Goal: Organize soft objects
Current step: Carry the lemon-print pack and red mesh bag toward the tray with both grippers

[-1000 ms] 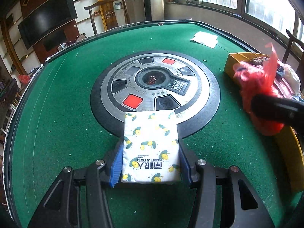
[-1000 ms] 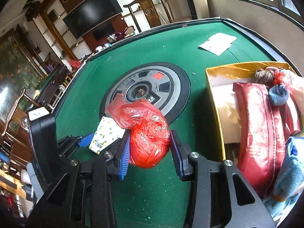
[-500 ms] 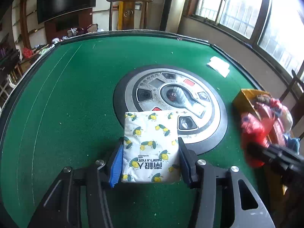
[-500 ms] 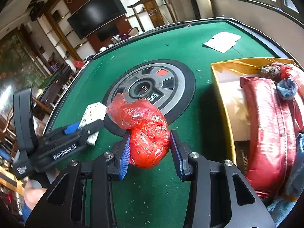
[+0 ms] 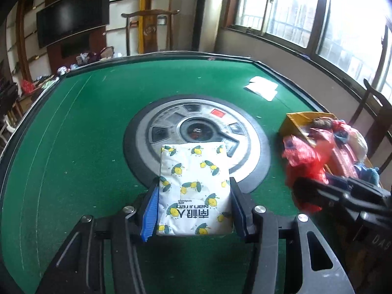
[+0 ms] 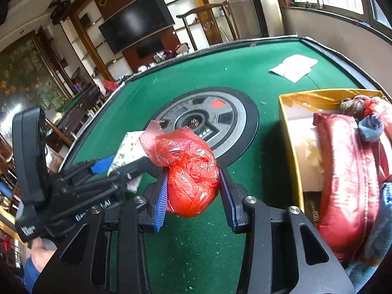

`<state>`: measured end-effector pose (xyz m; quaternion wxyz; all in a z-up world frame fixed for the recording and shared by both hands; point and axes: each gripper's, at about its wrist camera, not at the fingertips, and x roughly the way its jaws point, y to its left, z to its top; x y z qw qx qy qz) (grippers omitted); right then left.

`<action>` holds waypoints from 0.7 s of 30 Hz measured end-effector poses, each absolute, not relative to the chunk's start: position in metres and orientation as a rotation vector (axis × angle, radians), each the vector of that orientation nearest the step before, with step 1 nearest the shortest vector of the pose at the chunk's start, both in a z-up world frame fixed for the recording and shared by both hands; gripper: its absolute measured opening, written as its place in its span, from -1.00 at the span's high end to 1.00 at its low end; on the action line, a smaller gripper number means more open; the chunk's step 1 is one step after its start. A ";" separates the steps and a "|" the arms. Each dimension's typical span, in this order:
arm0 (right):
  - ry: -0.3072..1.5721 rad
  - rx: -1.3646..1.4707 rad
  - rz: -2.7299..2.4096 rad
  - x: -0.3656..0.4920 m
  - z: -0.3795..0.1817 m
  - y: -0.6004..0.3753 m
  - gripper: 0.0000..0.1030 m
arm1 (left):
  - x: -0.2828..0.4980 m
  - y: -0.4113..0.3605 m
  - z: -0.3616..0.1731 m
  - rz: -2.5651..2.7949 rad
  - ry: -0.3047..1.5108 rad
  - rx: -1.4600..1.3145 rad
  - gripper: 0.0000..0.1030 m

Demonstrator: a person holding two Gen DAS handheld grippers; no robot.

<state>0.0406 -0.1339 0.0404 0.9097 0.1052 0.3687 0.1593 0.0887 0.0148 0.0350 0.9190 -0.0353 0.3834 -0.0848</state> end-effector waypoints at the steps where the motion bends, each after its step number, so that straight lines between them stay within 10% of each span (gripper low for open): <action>1: 0.747 0.226 0.324 0.038 0.044 -0.138 0.25 | 0.088 0.013 0.036 -0.186 0.783 -0.080 -0.01; 21: 0.620 0.373 0.251 -0.059 0.073 -0.259 0.25 | 0.033 -0.097 0.079 -0.438 0.729 -0.074 -0.02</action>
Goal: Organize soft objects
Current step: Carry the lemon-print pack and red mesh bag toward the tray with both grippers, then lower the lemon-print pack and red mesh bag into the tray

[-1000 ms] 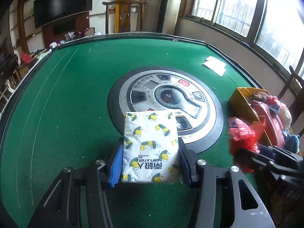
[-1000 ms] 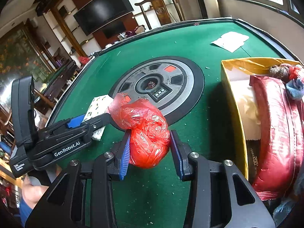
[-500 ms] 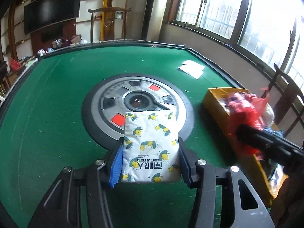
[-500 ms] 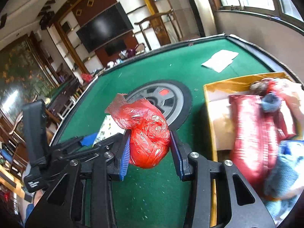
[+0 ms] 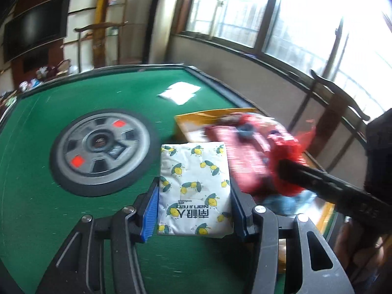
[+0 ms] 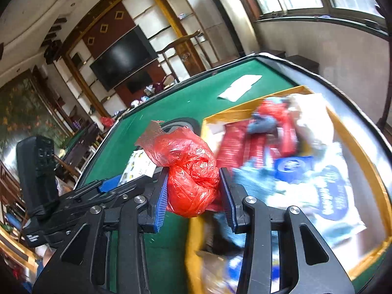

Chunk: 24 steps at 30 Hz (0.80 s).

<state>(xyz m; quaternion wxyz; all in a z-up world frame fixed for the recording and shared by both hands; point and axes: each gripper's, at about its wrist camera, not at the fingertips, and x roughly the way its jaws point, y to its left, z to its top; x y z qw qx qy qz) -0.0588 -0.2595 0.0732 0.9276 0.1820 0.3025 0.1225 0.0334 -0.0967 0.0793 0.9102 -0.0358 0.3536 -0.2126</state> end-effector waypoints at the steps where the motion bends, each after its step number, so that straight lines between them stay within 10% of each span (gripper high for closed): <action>1: 0.617 0.377 0.243 -0.063 0.073 -0.266 0.25 | 0.029 -0.104 0.083 -0.457 0.724 -0.068 -0.02; 24: 0.639 0.440 0.060 -0.109 0.045 -0.362 0.25 | -0.013 -0.214 0.070 -0.637 0.729 0.083 -0.02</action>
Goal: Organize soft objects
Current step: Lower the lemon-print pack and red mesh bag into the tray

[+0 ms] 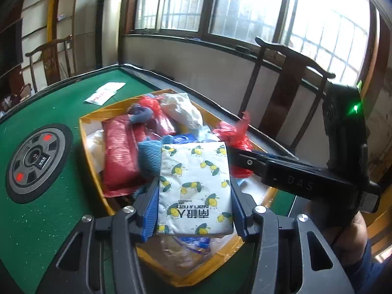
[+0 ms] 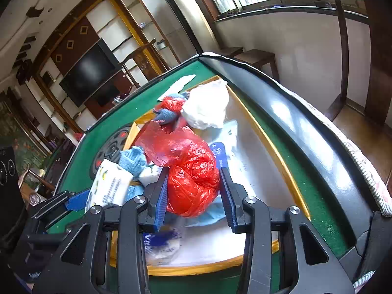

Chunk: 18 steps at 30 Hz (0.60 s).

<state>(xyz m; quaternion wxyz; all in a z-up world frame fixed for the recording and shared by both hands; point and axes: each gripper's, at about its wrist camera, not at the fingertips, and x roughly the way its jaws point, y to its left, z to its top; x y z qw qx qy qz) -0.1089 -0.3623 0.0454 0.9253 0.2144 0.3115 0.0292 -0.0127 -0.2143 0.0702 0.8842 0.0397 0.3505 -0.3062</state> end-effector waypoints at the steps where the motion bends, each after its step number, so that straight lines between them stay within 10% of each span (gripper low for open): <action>1: 0.641 0.437 0.057 -0.110 0.045 -0.363 0.25 | -0.014 -0.218 0.069 -0.638 0.724 0.094 -0.02; 18: 0.661 0.354 -0.001 -0.115 0.037 -0.362 0.25 | -0.025 -0.249 0.051 -0.582 0.674 0.251 -0.04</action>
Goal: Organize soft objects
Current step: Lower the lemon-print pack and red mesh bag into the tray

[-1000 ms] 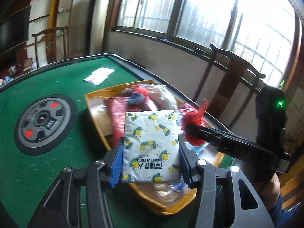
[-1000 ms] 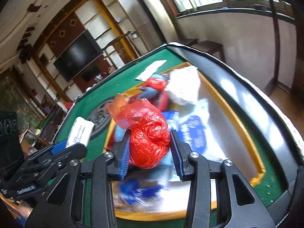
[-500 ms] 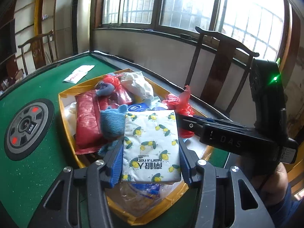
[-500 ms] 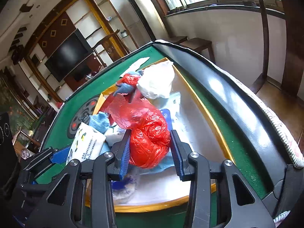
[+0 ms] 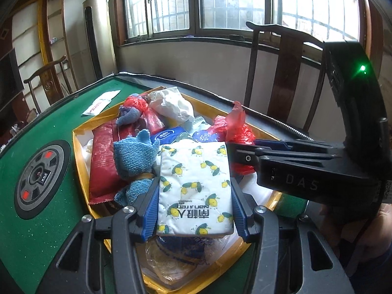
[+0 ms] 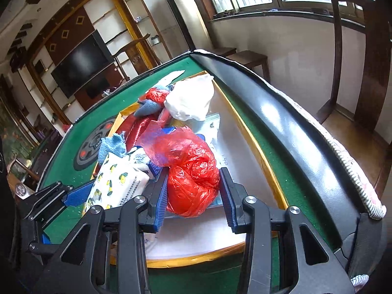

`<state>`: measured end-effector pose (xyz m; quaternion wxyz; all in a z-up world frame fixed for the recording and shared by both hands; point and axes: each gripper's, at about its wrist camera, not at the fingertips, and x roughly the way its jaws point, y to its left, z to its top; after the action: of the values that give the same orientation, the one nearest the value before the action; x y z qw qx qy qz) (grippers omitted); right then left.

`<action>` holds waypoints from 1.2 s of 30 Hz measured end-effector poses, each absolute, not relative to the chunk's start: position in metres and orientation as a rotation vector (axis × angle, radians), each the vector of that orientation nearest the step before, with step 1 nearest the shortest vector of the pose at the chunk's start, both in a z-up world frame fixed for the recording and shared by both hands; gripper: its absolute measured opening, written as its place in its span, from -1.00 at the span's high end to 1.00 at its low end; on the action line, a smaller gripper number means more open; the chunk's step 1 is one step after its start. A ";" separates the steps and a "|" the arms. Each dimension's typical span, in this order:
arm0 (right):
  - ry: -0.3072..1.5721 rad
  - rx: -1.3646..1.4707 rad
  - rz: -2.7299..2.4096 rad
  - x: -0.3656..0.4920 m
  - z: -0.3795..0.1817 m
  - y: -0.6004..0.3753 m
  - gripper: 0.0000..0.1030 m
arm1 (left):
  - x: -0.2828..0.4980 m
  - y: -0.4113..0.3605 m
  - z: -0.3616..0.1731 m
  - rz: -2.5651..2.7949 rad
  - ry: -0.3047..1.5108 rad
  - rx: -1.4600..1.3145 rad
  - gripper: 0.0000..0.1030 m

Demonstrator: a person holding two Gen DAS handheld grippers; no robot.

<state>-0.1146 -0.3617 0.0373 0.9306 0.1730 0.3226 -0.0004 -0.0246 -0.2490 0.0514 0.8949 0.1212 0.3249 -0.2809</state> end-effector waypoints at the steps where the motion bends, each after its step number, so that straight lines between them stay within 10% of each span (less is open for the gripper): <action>1: 0.662 0.346 -0.006 -0.114 0.037 -0.361 0.25 | -0.025 -0.250 0.051 -0.577 0.669 0.260 -0.04; 36: 0.706 0.169 -0.104 -0.111 0.033 -0.338 0.18 | -0.027 -0.262 0.038 -0.542 0.665 0.334 -0.10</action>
<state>-0.1115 -0.3382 0.0334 0.9336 0.0826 0.3450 -0.0509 -0.0275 -0.2622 0.0378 0.8959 0.1613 0.3208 -0.2617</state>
